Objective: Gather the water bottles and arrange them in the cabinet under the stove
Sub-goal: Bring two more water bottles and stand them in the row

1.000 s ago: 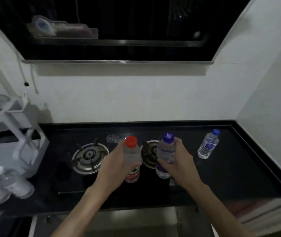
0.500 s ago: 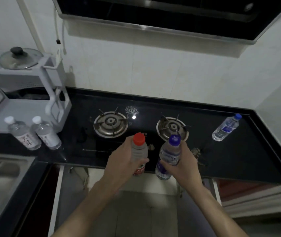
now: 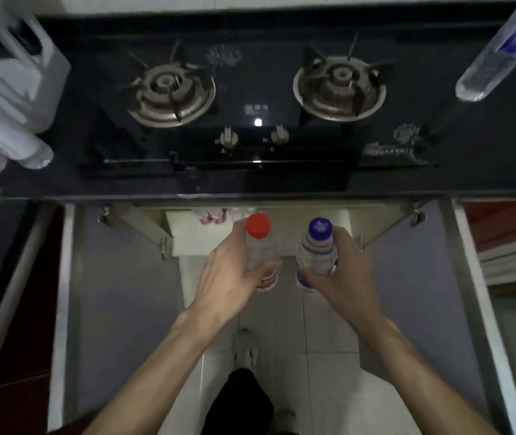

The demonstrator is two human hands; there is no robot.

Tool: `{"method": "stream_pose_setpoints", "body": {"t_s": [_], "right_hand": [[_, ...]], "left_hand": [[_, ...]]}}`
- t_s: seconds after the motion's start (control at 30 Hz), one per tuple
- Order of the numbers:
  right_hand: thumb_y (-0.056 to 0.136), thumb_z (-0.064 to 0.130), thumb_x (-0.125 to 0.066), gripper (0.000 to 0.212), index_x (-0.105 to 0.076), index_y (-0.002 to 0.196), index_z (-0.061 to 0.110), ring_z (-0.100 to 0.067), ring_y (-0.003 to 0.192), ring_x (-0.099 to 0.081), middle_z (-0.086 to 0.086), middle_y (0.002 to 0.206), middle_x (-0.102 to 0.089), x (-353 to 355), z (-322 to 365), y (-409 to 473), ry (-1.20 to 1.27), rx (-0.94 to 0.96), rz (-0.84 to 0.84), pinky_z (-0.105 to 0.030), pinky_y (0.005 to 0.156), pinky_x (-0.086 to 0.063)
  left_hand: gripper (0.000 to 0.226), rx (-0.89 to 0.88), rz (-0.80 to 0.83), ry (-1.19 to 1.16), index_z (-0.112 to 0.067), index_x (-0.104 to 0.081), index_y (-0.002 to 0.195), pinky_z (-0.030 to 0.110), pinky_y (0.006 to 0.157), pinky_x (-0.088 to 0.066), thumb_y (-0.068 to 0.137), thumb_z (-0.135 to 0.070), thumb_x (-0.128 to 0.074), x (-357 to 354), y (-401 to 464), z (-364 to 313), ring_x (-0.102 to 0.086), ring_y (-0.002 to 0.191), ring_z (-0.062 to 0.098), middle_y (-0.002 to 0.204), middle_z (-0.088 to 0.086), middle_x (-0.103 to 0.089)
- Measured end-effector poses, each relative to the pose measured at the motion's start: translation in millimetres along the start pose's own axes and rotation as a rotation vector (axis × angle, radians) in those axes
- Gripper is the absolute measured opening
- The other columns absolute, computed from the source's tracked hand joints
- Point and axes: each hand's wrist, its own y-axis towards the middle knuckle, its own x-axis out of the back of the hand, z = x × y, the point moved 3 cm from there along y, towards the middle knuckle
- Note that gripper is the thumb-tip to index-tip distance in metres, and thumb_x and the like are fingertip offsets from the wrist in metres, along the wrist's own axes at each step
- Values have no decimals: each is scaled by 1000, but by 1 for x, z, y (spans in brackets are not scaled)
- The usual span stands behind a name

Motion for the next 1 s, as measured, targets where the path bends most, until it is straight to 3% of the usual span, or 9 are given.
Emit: {"method": "stream_pose_setpoints", "body": {"t_s": [0.13,0.33,0.5,0.57,0.63,0.7,0.83,1.0], "right_hand": [[74,33,-93,67,-56,130,38,-5,109,-67,16,121,-66,-62,-100,20,19,23,-14,-42,91,-60],[73,32,-92,63,-58,126,36,-2,103,-68,17,114,-69,-162,-247,75,13,62,-31,-30,87,-58],[69,30,-94,63,-57,119,42,-1,97,-68,20,106,-70,-226,-337,141,1,166,-73,-34,85,-60],[68,40,-87,57,-57,117,43,-5,98,-70,18,106,-71,-244,-359,166,19,219,-98,-42,86,-61],[69,47,-79,55,-59,118,32,-13,95,-71,10,103,-72,-262,-376,192,4,301,-136,-48,82,-62],[74,41,-83,52,-60,116,22,-17,90,-71,4,99,-72,-274,-394,217,-21,354,-178,-48,77,-62],[71,25,-93,58,-58,117,33,-5,97,-69,12,105,-72,-284,-414,267,38,313,-151,-31,83,-60],[70,17,-95,60,-57,115,30,-2,97,-69,11,107,-71,-290,-421,316,28,294,-210,-20,82,-54]], "left_hand": [[63,-40,-32,52,-31,-45,135,35,89,-56,86,-50,-82,-78,24,86,-67,109,11,122,-10,-69],[65,-27,-150,72,-50,-32,117,38,80,-56,82,-43,-86,-193,97,233,-68,96,14,105,-18,-65],[66,-77,-226,59,-38,-42,133,42,90,-58,84,-46,-85,-269,184,332,-68,105,13,115,-18,-65],[66,-153,-248,89,-37,-43,132,46,89,-61,83,-47,-85,-288,219,357,-70,105,16,117,-15,-67],[60,-206,-267,85,-35,-44,127,43,86,-58,84,-45,-85,-302,247,377,-68,101,17,113,-14,-66],[52,-209,-275,37,-35,-45,122,35,79,-51,86,-45,-82,-314,273,394,-64,95,12,106,-18,-63],[46,-230,-258,-34,-37,-42,117,27,76,-46,90,-49,-77,-334,319,409,-60,89,-2,101,-20,-61],[53,-252,-311,-27,-26,-45,119,34,79,-44,87,-50,-79,-346,369,407,-58,93,12,97,-15,-56]]}}
